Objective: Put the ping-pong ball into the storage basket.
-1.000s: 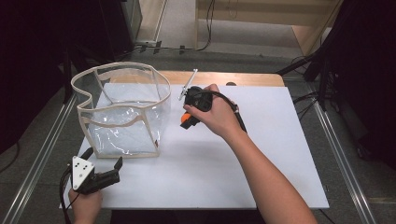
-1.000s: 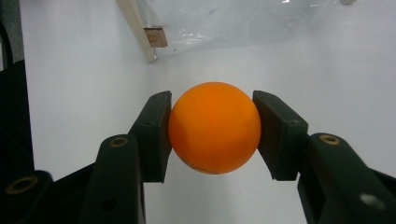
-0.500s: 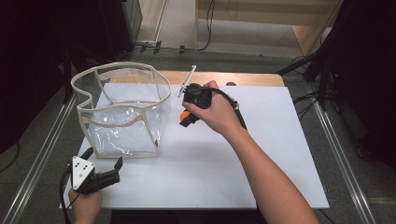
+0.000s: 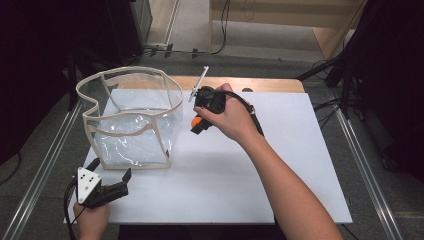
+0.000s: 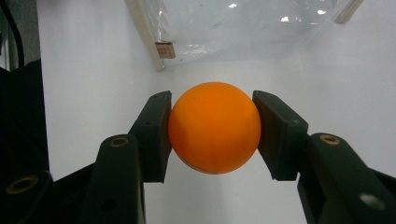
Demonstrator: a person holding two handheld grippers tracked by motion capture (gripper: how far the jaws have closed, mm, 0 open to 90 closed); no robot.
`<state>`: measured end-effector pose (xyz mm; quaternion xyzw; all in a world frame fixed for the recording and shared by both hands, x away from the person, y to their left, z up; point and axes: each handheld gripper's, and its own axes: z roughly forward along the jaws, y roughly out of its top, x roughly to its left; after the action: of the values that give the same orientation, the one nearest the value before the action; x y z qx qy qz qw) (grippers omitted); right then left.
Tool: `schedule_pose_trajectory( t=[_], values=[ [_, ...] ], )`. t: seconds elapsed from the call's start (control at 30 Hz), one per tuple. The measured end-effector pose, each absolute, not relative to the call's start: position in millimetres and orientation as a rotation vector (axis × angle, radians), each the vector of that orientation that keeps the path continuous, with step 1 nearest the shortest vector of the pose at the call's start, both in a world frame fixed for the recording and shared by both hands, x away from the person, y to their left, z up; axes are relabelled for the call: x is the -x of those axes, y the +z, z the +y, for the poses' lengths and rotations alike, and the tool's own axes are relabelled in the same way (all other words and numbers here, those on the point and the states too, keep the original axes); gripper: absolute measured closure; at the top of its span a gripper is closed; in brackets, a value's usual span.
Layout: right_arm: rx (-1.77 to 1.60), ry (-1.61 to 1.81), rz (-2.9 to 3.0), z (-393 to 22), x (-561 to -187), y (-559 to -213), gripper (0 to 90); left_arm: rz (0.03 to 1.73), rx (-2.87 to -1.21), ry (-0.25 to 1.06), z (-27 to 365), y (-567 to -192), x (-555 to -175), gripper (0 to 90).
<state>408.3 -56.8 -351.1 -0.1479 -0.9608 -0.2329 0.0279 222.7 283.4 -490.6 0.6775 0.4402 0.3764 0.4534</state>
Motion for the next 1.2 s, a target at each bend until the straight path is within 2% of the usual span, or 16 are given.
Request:
schedule_pose_trajectory(
  t=[1.2],
  values=[
    [0.416, -0.766, -2.966, -52.7, -413.2, -310.9, 48.0, 1.088, -1.671, 0.929, 283.1, -490.6, -222.8, 0.0]
  ],
)
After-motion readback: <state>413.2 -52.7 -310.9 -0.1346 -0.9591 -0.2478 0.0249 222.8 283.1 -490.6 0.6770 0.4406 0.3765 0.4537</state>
